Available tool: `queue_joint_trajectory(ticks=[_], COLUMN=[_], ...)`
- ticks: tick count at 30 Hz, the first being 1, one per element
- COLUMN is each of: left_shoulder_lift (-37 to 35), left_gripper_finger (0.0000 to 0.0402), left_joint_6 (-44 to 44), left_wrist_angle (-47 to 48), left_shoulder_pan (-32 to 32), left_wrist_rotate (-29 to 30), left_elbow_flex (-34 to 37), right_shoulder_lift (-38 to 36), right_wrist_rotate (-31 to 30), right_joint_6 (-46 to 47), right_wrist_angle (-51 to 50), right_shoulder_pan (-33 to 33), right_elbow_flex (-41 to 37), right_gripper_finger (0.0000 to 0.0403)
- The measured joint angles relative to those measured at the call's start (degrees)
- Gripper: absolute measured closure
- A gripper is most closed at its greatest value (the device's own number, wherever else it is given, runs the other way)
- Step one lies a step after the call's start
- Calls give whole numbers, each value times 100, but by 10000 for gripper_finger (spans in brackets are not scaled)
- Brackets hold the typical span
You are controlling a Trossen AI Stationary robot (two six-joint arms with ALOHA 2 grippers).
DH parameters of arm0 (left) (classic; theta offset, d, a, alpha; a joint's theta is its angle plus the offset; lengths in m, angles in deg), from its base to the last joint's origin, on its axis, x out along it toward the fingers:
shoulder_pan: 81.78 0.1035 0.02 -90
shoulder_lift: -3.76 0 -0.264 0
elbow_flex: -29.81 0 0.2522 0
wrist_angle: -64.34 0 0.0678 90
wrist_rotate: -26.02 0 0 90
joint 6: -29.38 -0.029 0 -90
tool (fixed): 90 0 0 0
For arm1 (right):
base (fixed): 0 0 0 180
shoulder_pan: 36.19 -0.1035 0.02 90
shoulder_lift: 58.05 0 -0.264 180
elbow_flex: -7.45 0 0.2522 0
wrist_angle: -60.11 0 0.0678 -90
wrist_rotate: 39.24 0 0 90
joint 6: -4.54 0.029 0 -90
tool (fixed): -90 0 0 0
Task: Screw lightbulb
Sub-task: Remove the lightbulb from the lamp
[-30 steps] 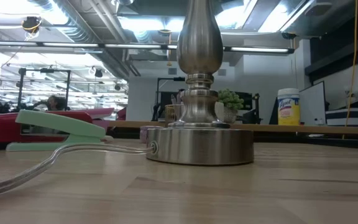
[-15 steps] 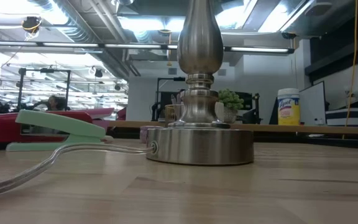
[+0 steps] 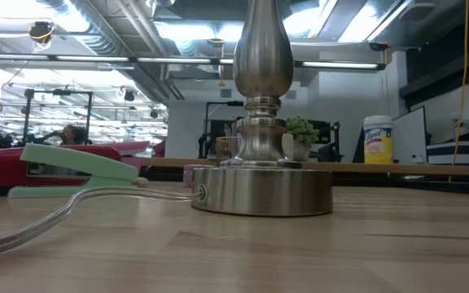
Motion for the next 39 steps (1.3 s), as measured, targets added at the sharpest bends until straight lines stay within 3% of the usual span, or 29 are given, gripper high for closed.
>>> queue_joint_trajectory(ticks=[5,9,12,19,39], left_shoulder_lift=[0,0,0,0,-2], left_gripper_finger=[399,399,399,399,399], left_joint_6=[-317,-287,-94,506,603], left_wrist_angle=[-140,-41,103,571,556], left_shoulder_pan=[-12,50,168,396,166], left_wrist_rotate=[500,872,876,608,380], left_elbow_flex=[0,0,0,0,0], right_shoulder_lift=[-110,-96,-1,206,209], right_wrist_rotate=[-13,458,777,736,620], right_joint_6=[-61,57,239,274,312], right_wrist_angle=[15,2,47,152,140], right_shoulder_pan=[-166,-199,-199,-197,80], right_elbow_flex=[0,0,0,0,0], right_gripper_finger=[389,389,389,389,389])
